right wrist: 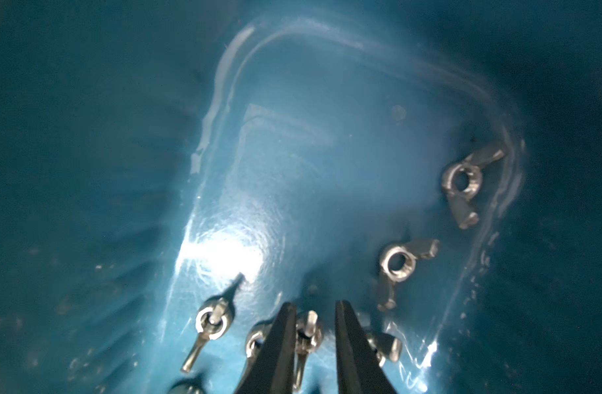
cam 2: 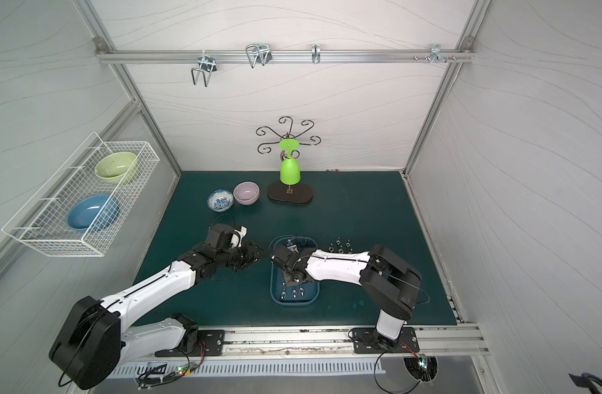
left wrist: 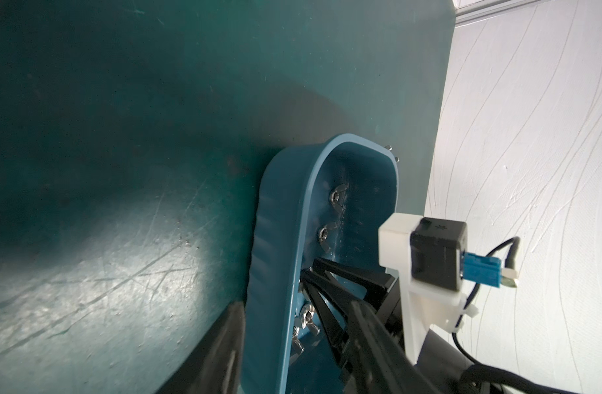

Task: Take out the wing nut from the storage box
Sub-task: Pick up the wing nut from the storage box.

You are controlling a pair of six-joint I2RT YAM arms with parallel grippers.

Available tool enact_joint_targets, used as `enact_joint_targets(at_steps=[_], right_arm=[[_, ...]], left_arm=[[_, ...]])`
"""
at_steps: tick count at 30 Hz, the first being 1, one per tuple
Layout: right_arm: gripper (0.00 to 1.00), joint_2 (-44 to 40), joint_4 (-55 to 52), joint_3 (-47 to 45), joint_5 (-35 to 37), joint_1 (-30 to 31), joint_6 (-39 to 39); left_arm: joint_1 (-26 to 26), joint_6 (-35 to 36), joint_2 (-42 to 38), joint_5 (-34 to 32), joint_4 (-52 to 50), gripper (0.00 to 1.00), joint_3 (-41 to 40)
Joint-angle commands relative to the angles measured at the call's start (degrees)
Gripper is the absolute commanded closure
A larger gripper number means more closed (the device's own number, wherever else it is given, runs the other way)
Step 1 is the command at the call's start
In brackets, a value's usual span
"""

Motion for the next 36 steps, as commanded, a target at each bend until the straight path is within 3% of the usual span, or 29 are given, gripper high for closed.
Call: enact_joint_targets(at_steps=[1, 22, 36], right_arm=[[0.78, 1.0, 0.1, 1.2, -0.2, -0.3, -0.3], [0.94, 0.8, 1.6, 1.4, -0.1, -0.5, -1.1], [1.0, -5.8, -0.7, 2.3, 4.1, -2.9, -3.1]], left_arm=[[0.3, 0.8, -0.9, -0.2, 0.1, 0.47, 0.2], [0.2, 0.9, 0.5, 0.2, 1.3, 0.51, 0.5], [-0.3, 0.8, 2.9, 1.8, 1.6, 0.52, 4.3]])
